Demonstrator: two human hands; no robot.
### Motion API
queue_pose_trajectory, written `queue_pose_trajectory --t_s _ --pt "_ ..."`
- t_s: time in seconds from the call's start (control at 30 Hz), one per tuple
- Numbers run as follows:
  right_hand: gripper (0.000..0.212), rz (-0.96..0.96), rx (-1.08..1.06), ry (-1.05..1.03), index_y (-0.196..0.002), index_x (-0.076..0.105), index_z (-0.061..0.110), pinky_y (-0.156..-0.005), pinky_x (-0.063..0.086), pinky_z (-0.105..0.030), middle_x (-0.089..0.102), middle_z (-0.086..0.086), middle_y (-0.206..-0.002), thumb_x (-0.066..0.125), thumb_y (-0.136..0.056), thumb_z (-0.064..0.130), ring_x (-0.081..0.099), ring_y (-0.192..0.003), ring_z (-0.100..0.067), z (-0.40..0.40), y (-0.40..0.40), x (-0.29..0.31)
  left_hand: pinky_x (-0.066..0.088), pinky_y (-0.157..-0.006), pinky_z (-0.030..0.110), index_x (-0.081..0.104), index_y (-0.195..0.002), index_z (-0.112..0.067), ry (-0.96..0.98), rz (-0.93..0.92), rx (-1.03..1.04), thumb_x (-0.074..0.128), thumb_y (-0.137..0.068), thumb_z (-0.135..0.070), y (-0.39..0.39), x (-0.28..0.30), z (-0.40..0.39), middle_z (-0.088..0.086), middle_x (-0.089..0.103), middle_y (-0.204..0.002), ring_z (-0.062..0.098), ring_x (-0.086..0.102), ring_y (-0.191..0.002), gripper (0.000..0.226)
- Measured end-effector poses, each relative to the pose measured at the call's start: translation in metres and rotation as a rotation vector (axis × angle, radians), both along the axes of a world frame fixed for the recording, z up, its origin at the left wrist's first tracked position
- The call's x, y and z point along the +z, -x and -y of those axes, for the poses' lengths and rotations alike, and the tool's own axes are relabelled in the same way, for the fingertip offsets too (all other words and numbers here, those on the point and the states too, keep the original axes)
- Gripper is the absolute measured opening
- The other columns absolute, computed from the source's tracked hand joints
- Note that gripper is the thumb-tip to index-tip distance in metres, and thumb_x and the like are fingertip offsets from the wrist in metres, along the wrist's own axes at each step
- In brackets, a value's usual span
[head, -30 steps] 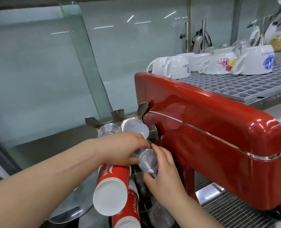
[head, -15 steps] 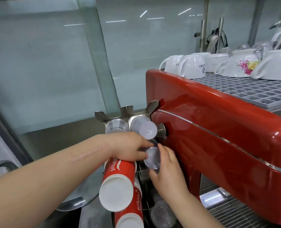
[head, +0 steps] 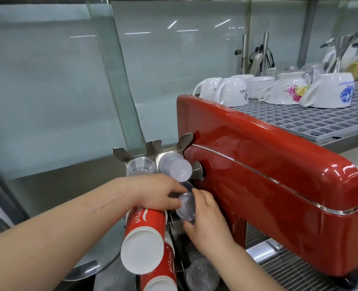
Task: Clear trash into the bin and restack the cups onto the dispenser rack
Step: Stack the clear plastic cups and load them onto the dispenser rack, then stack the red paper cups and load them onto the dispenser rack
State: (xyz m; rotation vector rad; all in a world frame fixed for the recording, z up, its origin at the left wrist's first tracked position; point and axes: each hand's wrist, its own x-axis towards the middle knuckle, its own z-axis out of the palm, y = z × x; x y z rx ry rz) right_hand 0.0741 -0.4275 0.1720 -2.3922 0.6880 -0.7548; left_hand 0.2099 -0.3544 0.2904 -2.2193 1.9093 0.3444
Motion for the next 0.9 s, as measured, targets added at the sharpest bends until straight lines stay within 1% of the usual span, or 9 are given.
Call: queue_pose_trajectory --t_s 0.13,0.33,0.43,0.5,0.63,0.73,0.9 --pt "0.078 -0.028 0.006 0.016 -0.147 0.026 0.012 -0.111 0.032 -0.026 0.029 -0.003 -0.148 0.068 -0.082 0.024 0.034 -0.135 -0.019 -0.002 0.003 0.002 0.05 -0.095 0.043 0.054 -0.124 -0.041 0.001 0.0 0.0 0.048 -0.087 -0.049 0.001 0.0 -0.001 -0.007 0.064 -0.119 0.017 0.061 -0.108 0.039" --pt "0.073 -0.073 -0.011 0.077 -0.147 0.026 0.015 -0.11 0.027 -0.022 0.03 -0.002 -0.146 0.064 -0.085 0.027 0.032 -0.136 -0.018 -0.003 0.012 0.005 0.051 -0.094 0.042 0.055 -0.124 -0.04 0.007 0.028 0.022 0.048 -0.085 -0.052 0.0 -0.001 -0.003 -0.008 0.065 -0.118 0.016 0.061 -0.107 0.042" --pt "0.072 -0.093 -0.018 0.085 -0.147 0.025 0.013 -0.11 0.029 -0.024 0.032 -0.003 -0.145 0.062 -0.086 0.025 0.033 -0.136 -0.019 -0.004 0.014 0.006 0.052 -0.093 0.042 0.06 -0.119 -0.038 -0.005 0.052 0.019 0.05 -0.088 -0.049 0.002 0.003 -0.004 -0.008 0.067 -0.116 0.016 0.062 -0.105 0.034" --pt "0.073 -0.115 -0.024 0.089 -0.148 0.024 0.013 -0.11 0.029 -0.024 0.033 -0.003 -0.144 0.061 -0.086 0.024 0.033 -0.136 -0.02 -0.006 0.015 0.008 0.052 -0.093 0.042 0.06 -0.116 -0.04 -0.01 0.059 0.009 0.05 -0.088 -0.048 0.004 0.004 -0.006 -0.01 0.067 -0.115 0.015 0.062 -0.104 0.032" --pt "0.069 -0.167 -0.04 0.099 -0.146 0.027 0.015 -0.108 0.033 -0.027 0.036 -0.004 -0.14 0.059 -0.087 0.024 0.037 -0.132 -0.022 -0.008 0.017 0.014 0.05 -0.096 0.042 0.059 -0.121 -0.041 -0.032 0.08 0.014 0.05 -0.089 -0.048 0.007 0.011 -0.01 -0.01 0.066 -0.121 0.015 0.061 -0.108 0.034" --pt "0.06 -0.227 -0.073 0.087 -0.141 0.032 0.014 -0.105 0.036 -0.03 0.04 -0.008 -0.136 0.058 -0.088 0.024 0.04 -0.128 -0.025 -0.013 0.013 0.023 0.047 -0.101 0.039 0.058 -0.126 -0.039 -0.062 0.111 0.014 0.051 -0.092 -0.046 0.007 0.019 -0.015 -0.01 0.064 -0.125 0.015 0.058 -0.113 0.036" --pt "0.052 -0.423 -0.131 0.076 -0.13 0.038 0.01 -0.099 0.04 -0.037 0.041 -0.013 -0.13 0.061 -0.087 0.029 0.042 -0.121 -0.031 -0.025 0.006 0.049 0.048 -0.097 0.039 0.061 -0.12 -0.035 -0.086 0.189 0.035 0.051 -0.092 -0.044 0.01 0.036 -0.029 -0.008 0.063 -0.121 0.017 0.058 -0.11 0.031"
